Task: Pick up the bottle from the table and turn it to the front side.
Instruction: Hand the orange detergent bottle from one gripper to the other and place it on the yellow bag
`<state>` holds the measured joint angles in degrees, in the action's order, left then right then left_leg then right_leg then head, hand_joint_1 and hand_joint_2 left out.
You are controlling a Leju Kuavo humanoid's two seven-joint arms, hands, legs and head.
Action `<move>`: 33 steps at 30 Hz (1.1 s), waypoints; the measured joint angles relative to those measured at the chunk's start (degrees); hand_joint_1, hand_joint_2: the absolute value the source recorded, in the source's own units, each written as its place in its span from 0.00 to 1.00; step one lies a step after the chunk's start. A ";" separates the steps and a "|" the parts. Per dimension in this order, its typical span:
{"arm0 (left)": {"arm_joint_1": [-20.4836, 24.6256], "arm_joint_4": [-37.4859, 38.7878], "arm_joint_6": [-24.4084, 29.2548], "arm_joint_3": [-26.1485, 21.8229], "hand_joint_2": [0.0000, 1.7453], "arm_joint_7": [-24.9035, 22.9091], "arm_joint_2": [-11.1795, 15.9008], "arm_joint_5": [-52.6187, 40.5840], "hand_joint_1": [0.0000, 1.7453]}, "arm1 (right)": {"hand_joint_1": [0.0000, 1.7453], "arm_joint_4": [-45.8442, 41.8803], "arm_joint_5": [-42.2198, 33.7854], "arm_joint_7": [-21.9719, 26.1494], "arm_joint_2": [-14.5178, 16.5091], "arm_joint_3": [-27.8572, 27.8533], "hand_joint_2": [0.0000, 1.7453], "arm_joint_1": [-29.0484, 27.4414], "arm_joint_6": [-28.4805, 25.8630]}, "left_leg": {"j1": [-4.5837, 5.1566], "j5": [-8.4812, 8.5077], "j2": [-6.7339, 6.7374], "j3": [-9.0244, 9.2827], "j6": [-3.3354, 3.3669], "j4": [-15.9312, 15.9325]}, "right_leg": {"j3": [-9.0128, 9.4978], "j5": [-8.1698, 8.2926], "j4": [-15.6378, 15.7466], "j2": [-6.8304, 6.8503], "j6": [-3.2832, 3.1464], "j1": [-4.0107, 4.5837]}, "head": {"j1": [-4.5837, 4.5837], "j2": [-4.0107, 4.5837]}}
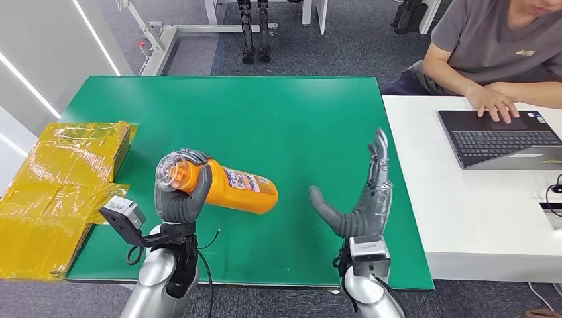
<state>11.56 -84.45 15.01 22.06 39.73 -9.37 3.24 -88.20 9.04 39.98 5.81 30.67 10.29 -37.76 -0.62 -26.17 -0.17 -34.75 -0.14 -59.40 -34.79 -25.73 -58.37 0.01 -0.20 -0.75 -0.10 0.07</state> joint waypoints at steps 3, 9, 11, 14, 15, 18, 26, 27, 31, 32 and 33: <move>0.10 -1.44 1.71 -0.48 1.00 -1.42 0.43 -4.70 1.00 | 0.00 -2.41 -0.32 0.06 -0.15 -0.01 1.00 -1.01 -1.66 | 0.00 0.01 0.01 0.01 0.00 0.00 | 0.01 0.00 0.00 -0.01 0.00 0.00 | 0.00 0.00; 1.84 -2.08 8.96 -1.52 1.00 -6.89 2.37 -21.92 1.00 | 0.00 -4.84 -0.60 0.05 -0.28 -0.01 1.00 -2.92 -2.19 | 0.00 0.04 0.00 0.03 -0.03 0.00 | 0.01 0.01 -0.02 -0.01 -0.01 0.00 | -0.01 0.00; 2.74 -2.03 9.88 -1.75 1.00 -10.83 3.43 -29.70 1.00 | 0.00 -5.39 -0.26 0.06 -0.33 -0.01 1.00 -3.54 -2.20 | 0.00 0.04 0.01 0.03 -0.03 0.00 | 0.00 0.01 -0.02 -0.01 -0.01 0.00 | 0.00 0.00; 4.51 -1.24 9.31 -1.83 1.00 -20.91 5.68 -45.25 1.00 | 0.00 -6.21 0.14 0.06 -0.41 -0.01 1.00 -4.32 -2.19 | -0.01 0.04 0.04 0.03 -0.03 0.00 | 0.00 0.01 -0.02 -0.04 -0.01 0.00 | 0.00 0.00; 5.03 -0.73 9.25 -1.83 1.00 -23.37 6.44 -49.32 1.00 | 0.00 -6.48 0.01 0.06 -0.44 -0.01 1.00 -4.57 -2.18 | -0.01 0.04 0.05 0.03 -0.03 0.01 | -0.01 0.01 -0.02 -0.06 -0.01 0.00 | -0.01 0.00; 6.73 1.75 9.72 -1.79 1.00 -28.07 8.74 -59.61 1.00 | 0.00 -7.03 -0.70 0.06 -0.55 -0.01 1.00 -5.14 -1.97 | -0.01 0.05 0.08 0.04 -0.04 0.01 | -0.02 0.01 -0.03 -0.08 -0.01 0.00 | 0.00 0.00; 10.62 9.12 7.94 -1.32 1.00 -36.03 15.46 -76.85 1.00 | 0.00 -8.38 -0.74 0.06 -0.57 -0.01 1.00 -7.46 -1.43 | -0.01 0.06 0.13 0.04 -0.06 0.01 | -0.03 0.01 -0.04 -0.13 -0.01 0.01 | 0.01 0.00; 10.94 9.57 7.12 -1.31 1.00 -36.53 16.17 -77.80 1.00 | 0.00 -8.73 -0.64 0.06 -0.57 -0.01 1.00 -7.88 -1.46 | -0.01 0.05 0.14 0.03 -0.06 0.01 | -0.03 0.01 -0.04 -0.15 -0.01 0.01 | 0.00 0.00; 11.95 10.96 4.01 -1.30 1.00 -37.32 18.95 -80.07 1.00 | 0.00 -10.05 -0.60 0.06 -0.68 -0.01 1.00 -9.31 -1.19 | -0.01 0.05 0.19 0.03 -0.06 0.01 | -0.06 0.01 -0.04 -0.20 -0.01 0.01 | -0.01 0.00; 12.26 11.48 3.01 -1.29 1.00 -37.23 19.71 -80.60 1.00 | 0.00 -10.31 -0.69 0.06 -0.74 -0.01 1.00 -9.53 -1.02 | -0.01 0.05 0.19 0.03 -0.06 0.02 | -0.06 0.01 -0.03 -0.20 -0.01 0.01 | 0.00 0.00; 12.62 12.16 2.00 -1.27 1.00 -37.00 20.53 -81.14 1.00 | 0.00 -10.52 -0.83 0.06 -0.81 -0.01 1.00 -9.69 -0.80 | -0.01 0.05 0.19 0.04 -0.06 0.02 | -0.06 0.01 -0.04 -0.20 -0.01 0.01 | 0.00 0.00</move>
<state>24.18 -72.29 17.01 20.80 2.73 11.16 -77.89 -98.72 8.21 40.04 4.99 30.67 0.60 -38.56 -0.63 -26.12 0.02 -34.71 -0.20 -59.38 -34.85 -25.72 -58.41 -0.19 -0.21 -0.74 -0.10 0.07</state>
